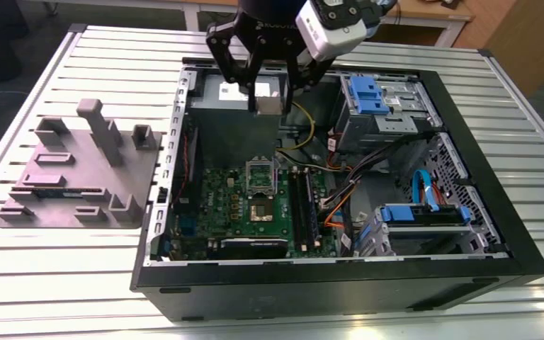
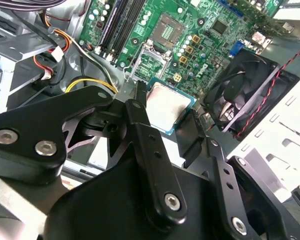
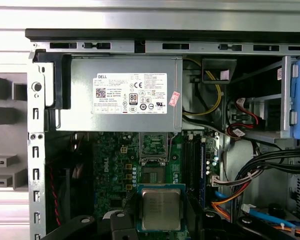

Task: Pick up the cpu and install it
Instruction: 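Place the cpu into insertion slot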

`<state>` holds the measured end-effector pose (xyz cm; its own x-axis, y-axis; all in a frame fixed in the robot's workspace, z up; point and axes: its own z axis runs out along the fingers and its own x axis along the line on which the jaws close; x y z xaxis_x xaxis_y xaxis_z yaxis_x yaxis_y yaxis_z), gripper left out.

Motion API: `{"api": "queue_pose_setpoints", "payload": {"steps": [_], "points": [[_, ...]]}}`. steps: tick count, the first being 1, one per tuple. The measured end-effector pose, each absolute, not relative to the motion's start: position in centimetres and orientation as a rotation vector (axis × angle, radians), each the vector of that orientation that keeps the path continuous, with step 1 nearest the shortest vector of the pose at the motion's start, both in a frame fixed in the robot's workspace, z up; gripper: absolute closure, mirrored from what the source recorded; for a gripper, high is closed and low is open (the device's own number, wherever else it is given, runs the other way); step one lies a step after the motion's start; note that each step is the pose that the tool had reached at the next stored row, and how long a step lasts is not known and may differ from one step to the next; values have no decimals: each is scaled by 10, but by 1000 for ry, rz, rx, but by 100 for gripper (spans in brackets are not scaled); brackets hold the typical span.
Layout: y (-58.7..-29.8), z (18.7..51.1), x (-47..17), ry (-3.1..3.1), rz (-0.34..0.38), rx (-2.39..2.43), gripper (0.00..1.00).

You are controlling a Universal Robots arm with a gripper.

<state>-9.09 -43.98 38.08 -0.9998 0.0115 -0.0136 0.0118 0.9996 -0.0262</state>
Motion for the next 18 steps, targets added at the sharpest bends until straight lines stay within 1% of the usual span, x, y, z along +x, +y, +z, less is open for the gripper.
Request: {"api": "queue_pose_setpoints", "payload": {"steps": [18], "points": [[-441, 372, -91, 3128, -41, 18, 53]]}}
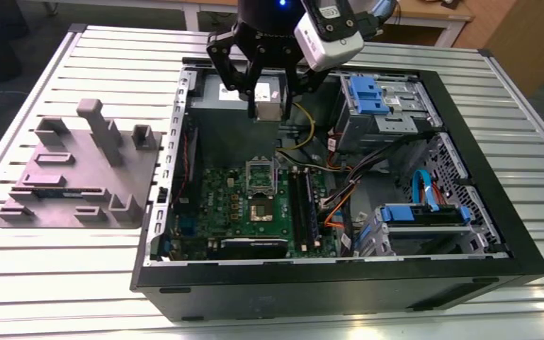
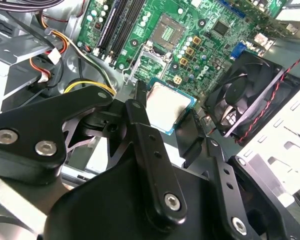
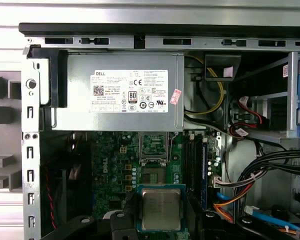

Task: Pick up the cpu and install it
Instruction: 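Place the cpu into insertion slot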

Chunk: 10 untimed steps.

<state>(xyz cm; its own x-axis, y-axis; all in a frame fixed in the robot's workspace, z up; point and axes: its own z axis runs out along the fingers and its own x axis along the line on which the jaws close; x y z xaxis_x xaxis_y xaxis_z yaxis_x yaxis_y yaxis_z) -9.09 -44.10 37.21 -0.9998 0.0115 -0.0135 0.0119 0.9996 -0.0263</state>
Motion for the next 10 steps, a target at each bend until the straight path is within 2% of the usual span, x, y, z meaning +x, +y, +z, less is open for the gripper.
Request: {"api": "queue_pose_setpoints", "payload": {"steps": [10], "points": [[-441, 367, -91, 3128, -41, 18, 53]]}}
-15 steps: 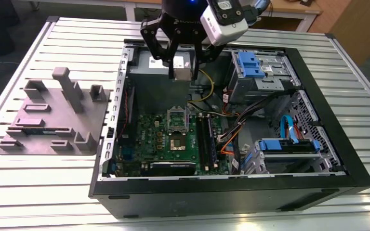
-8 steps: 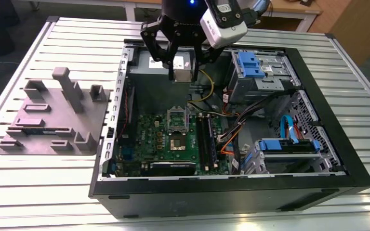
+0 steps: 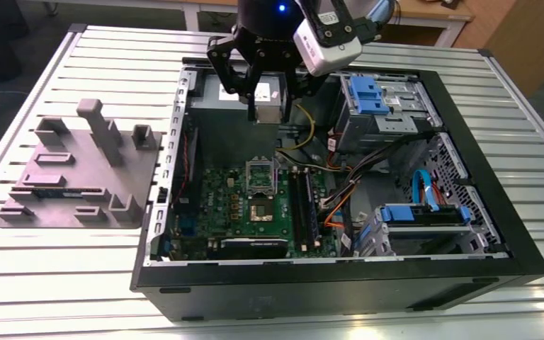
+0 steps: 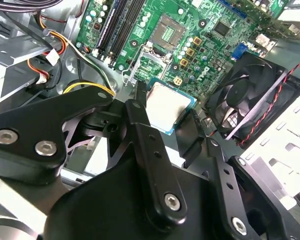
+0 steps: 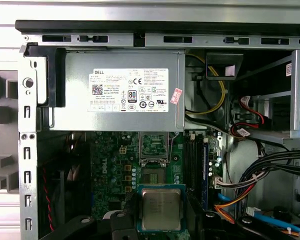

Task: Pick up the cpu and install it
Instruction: 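Place the cpu into insertion slot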

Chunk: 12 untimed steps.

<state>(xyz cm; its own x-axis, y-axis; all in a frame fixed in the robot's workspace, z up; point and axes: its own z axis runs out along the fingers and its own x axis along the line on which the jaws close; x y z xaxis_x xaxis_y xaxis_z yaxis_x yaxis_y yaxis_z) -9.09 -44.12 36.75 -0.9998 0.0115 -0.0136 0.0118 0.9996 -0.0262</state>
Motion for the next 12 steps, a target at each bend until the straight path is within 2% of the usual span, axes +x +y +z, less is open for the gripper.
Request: {"api": "queue_pose_setpoints", "payload": {"steps": [12], "points": [[-443, 365, -91, 3128, -41, 18, 53]]}}
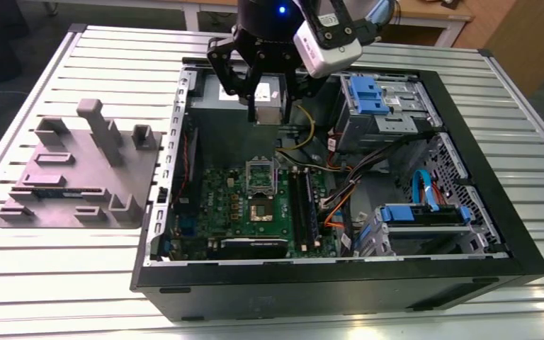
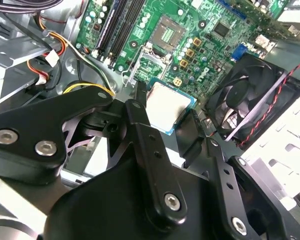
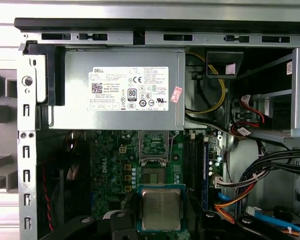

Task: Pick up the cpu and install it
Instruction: 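Place the cpu into insertion slot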

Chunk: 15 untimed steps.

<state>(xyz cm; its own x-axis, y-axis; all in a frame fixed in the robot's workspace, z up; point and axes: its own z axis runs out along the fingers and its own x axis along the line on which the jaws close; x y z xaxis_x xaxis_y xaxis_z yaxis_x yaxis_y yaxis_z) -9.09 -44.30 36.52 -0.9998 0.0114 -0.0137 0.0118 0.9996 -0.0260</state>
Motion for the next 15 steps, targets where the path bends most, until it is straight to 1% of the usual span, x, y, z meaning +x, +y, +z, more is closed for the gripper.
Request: {"api": "queue_pose_setpoints", "payload": {"steps": [10, 15], "points": [[-452, 347, -90, 3128, -40, 18, 53], [-452, 346, -90, 3128, -40, 18, 53]]}}
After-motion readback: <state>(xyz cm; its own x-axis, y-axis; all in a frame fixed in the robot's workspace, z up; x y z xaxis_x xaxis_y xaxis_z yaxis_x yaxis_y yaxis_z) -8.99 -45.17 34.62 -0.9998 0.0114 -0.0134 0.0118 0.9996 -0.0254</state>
